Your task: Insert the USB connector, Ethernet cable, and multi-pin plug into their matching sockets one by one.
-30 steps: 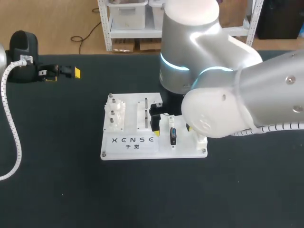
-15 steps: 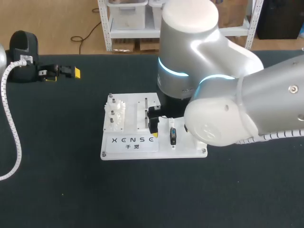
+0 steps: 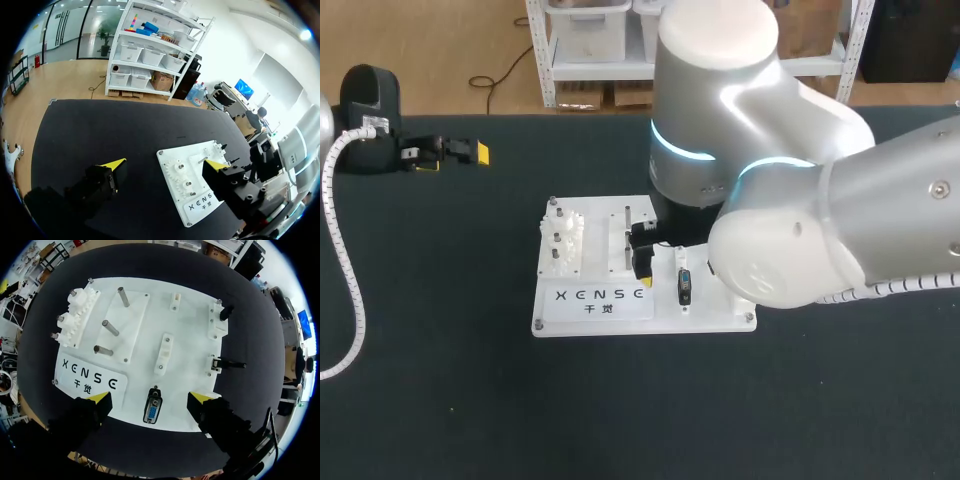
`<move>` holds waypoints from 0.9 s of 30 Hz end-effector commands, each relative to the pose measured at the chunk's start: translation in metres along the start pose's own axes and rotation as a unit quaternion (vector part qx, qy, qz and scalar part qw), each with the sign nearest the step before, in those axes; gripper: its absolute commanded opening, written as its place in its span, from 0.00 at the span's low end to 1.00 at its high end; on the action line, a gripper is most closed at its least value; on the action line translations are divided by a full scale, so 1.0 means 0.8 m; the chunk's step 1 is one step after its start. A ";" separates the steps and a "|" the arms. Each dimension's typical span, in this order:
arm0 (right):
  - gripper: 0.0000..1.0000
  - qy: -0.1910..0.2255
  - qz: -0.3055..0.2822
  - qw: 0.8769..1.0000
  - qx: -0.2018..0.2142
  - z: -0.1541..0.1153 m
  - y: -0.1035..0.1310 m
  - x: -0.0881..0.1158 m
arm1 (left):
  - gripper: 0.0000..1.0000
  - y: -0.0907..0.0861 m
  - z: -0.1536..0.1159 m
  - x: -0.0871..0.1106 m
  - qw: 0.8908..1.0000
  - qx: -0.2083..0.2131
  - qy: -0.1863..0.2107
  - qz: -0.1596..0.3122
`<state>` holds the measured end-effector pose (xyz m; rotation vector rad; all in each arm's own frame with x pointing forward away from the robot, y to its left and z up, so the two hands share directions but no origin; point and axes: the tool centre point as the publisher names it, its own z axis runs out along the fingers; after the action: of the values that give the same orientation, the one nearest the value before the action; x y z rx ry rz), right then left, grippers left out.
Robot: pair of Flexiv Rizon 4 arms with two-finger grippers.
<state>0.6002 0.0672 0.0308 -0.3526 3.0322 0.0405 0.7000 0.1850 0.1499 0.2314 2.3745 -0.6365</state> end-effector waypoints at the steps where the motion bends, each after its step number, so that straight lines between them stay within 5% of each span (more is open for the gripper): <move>1: 1.00 -0.002 0.008 1.000 0.016 -0.004 0.004 0.004 | 1.00 0.000 0.000 0.000 1.000 0.000 0.000 0.000; 27: 1.00 0.024 0.052 0.998 0.007 0.014 0.000 0.017 | 1.00 0.000 0.000 0.000 1.000 0.000 0.000 0.000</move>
<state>0.5902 0.0663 0.0193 -0.2047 3.0970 0.0154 0.7000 0.1849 0.1499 0.2314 2.3745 -0.6365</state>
